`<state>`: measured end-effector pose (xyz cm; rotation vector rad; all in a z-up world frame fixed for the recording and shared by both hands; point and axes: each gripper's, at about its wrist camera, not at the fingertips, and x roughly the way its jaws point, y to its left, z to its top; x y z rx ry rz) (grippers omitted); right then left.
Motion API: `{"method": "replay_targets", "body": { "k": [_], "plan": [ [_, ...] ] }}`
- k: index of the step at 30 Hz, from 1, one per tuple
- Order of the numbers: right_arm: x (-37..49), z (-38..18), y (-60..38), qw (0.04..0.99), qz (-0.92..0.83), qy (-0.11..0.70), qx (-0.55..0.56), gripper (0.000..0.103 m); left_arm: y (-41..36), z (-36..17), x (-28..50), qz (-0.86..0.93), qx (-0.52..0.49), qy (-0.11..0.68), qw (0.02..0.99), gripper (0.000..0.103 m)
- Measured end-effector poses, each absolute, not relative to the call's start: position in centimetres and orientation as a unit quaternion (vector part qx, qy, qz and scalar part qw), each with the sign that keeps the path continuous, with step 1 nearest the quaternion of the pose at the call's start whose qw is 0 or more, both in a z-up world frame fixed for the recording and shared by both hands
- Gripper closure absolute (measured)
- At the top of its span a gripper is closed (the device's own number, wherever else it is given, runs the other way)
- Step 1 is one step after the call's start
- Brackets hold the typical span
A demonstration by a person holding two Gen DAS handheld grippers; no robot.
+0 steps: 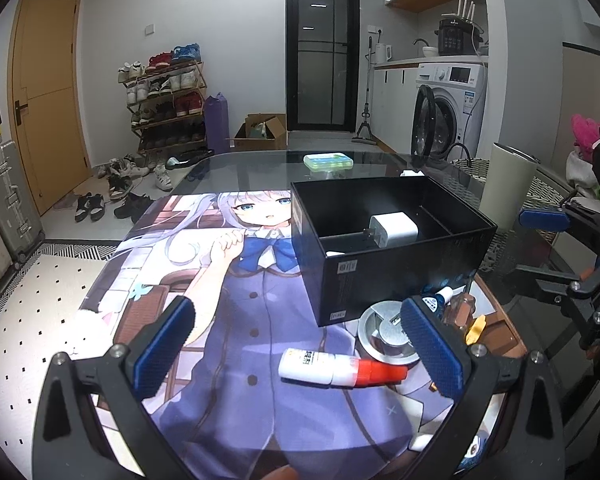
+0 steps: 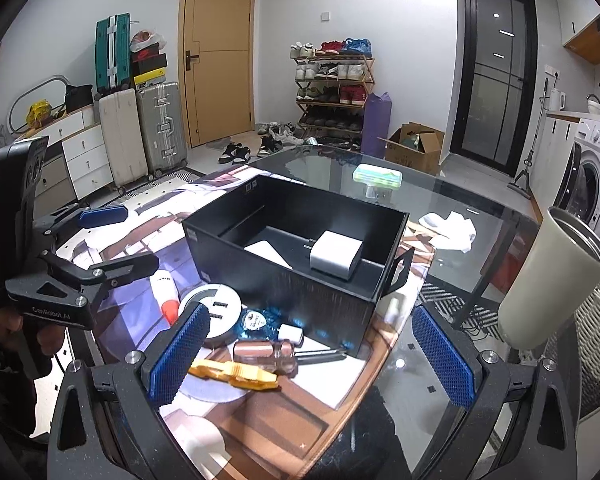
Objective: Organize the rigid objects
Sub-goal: 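Withdraw both open tools from the black box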
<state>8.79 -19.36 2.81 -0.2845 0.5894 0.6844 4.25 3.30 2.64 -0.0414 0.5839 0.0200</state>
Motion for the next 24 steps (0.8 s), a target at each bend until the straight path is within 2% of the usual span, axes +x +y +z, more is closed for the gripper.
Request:
{"method": "replay_targets", "body": {
  "k": [24],
  "plan": [
    [7.5,-1.7,-18.0,0.856,0.341,0.370,-0.118,0.000,3.0,-0.7,2.2,0.004,-0.028,0.323,0.946,0.000]
  ]
}}
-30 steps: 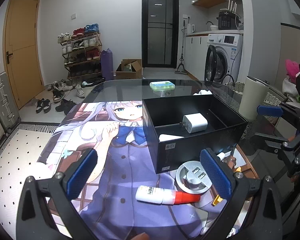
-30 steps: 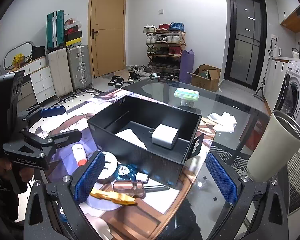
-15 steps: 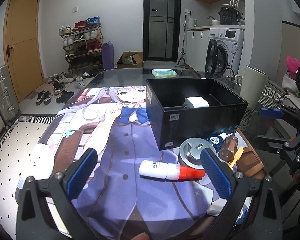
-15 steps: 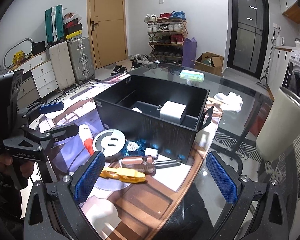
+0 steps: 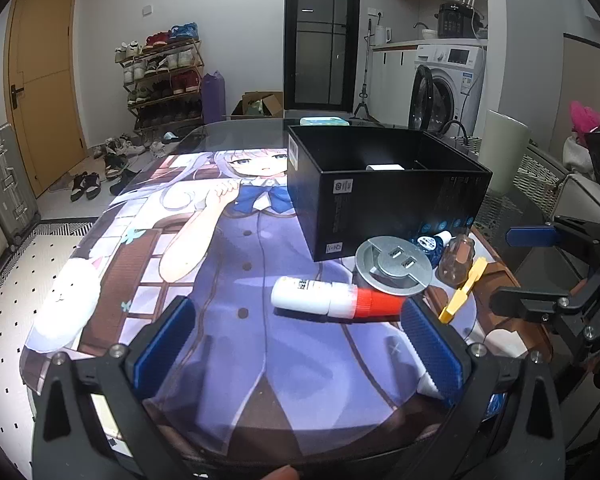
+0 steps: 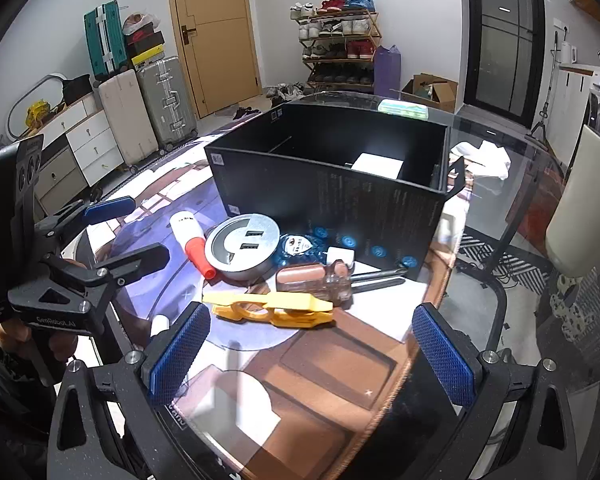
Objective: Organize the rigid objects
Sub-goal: 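Withdraw both open tools from the black box, then grasp the blue tape dispenser with the left tool while the right tool grasps the yellow tweezers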
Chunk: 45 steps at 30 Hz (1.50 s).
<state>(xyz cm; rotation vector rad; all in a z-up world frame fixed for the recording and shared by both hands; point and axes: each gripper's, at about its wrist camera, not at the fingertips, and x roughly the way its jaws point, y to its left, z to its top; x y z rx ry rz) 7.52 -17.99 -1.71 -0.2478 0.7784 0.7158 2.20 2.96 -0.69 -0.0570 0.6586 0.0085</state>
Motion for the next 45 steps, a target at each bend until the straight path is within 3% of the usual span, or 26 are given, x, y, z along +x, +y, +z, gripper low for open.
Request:
{"method": "replay_targets", "body": {
  "k": [25,28,33,45],
  "plan": [
    [7.9,-4.4,-13.7,0.843,0.325,0.405,-0.141,0.001,3.6,-2.3,1.5,0.010,-0.037,0.338,0.940,0.000],
    [7.5,-4.5,-13.5,0.845,0.322,0.399,-0.148,0.005,3.5,-2.3,1.6,0.009,-0.037,0.338,0.940,0.000],
    [7.0,-4.4,-13.5,0.850,0.319,0.388,-0.159,0.024,3.5,-2.4,1.5,0.007,-0.038,0.339,0.940,0.000],
    [6.5,-3.6,-15.1,0.855,0.328,0.369,-0.156,0.024,3.0,-2.3,1.3,-0.011,-0.035,0.344,0.938,0.000]
  ]
}}
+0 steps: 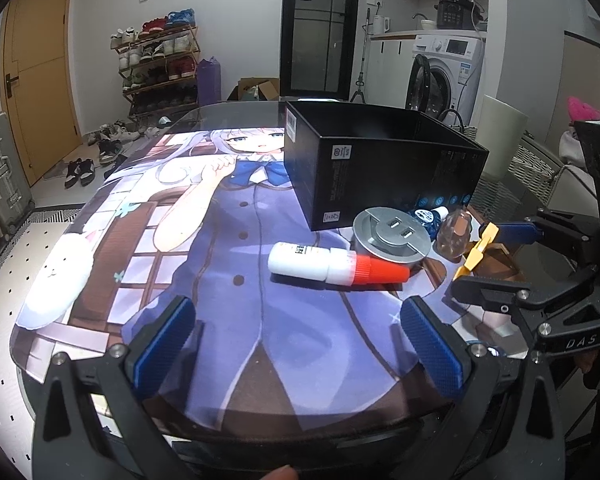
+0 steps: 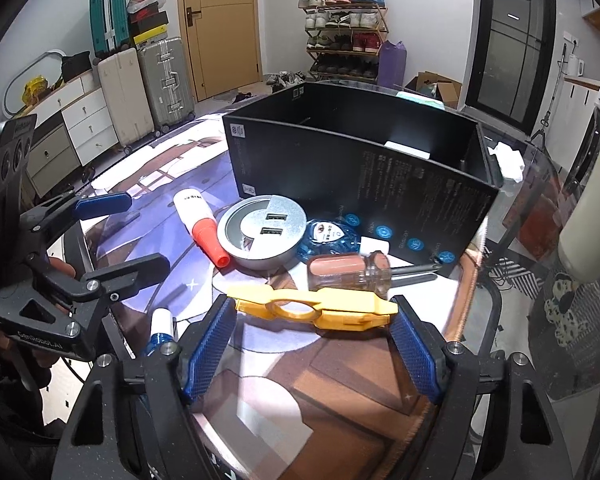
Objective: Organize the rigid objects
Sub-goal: 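Grasp the blue tape dispenser with the left tool while the right tool grasps the yellow tweezers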
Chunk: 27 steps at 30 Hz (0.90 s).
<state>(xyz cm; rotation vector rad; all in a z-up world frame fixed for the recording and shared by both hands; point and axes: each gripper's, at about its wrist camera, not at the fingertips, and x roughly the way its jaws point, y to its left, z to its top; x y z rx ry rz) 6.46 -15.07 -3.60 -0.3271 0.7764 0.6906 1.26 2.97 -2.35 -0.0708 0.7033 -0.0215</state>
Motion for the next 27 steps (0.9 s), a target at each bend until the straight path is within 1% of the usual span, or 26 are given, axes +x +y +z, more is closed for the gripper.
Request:
{"method": "replay_targets", "body": {
  "k": [16,27],
  "plan": [
    [5.0,-2.4,-18.7,0.864,0.321,0.358,-0.150,0.024,0.1,-1.0,-0.7,-0.104,-0.012,0.348,0.932,0.000],
    [4.8,-2.4,-19.7,0.865,0.318,0.359,-0.147,0.024,-2.5,-1.9,-0.4,-0.151,0.011,0.371,0.916,0.000]
  ]
}}
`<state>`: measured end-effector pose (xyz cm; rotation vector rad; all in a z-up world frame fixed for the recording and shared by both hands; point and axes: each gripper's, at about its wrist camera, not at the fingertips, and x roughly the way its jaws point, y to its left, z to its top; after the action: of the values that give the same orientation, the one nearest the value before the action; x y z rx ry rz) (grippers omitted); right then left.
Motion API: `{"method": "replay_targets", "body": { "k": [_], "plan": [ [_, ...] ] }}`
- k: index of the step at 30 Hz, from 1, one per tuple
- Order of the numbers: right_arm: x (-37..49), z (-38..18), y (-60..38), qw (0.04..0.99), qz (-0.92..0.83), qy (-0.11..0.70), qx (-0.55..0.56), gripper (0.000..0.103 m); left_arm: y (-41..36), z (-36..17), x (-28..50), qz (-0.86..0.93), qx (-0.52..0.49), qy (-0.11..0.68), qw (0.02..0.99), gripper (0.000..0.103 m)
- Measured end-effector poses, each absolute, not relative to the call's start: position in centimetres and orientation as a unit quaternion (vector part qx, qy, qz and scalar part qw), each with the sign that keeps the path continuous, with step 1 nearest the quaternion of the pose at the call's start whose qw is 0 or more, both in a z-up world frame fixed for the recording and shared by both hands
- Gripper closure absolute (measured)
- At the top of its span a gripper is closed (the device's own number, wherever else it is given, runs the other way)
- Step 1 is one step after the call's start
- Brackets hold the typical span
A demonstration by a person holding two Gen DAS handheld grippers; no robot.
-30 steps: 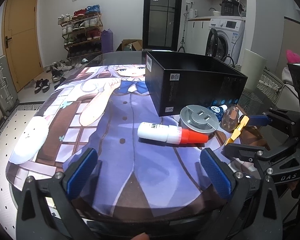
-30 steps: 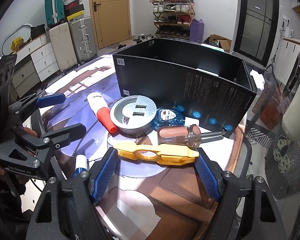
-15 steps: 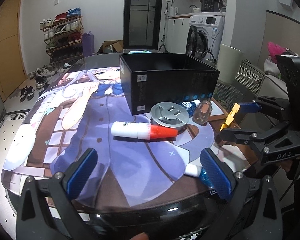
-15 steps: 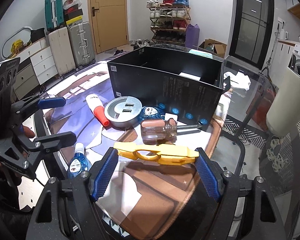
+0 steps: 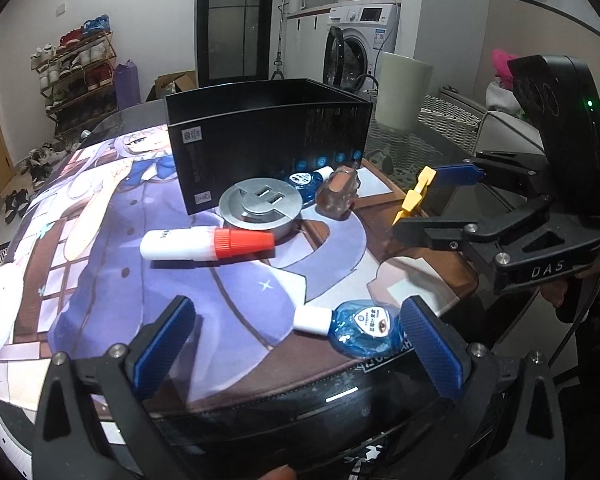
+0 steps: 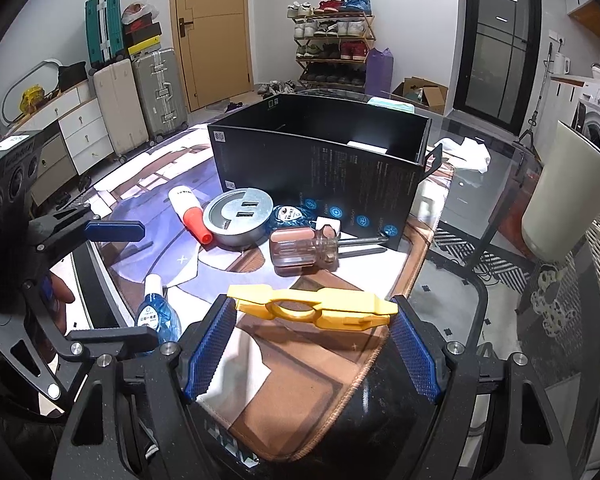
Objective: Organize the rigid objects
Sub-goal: 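Grasp the blue tape dispenser with the left tool while the right tool grasps the yellow tweezers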
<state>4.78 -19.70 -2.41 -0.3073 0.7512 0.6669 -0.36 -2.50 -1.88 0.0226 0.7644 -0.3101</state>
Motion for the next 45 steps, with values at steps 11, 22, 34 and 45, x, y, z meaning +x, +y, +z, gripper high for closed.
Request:
{"method": "replay_targets", "body": {
  "k": [11,22,34,45],
  "plan": [
    [4.6,-2.4,-19.8,0.864,0.320,0.358,-0.149,0.024,-3.4,-2.4,0.1,-0.149,0.018,0.383,0.911,0.000],
    [4.5,-2.4,-19.9,0.866,0.320,0.353,-0.151,0.024,-2.9,-2.7,-0.3,-0.134,0.036,0.369,0.919,0.010],
    [4.5,-2.3,-19.9,0.867,0.324,0.348,-0.148,0.024,-3.3,-1.8,0.0,-0.162,0.036,0.359,0.919,0.048],
    [4.4,-0.9,-19.8,0.875,0.331,0.320,-0.147,0.024,-1.7,1.1,1.3,-0.128,-0.008,0.316,0.940,0.048]
  ]
}}
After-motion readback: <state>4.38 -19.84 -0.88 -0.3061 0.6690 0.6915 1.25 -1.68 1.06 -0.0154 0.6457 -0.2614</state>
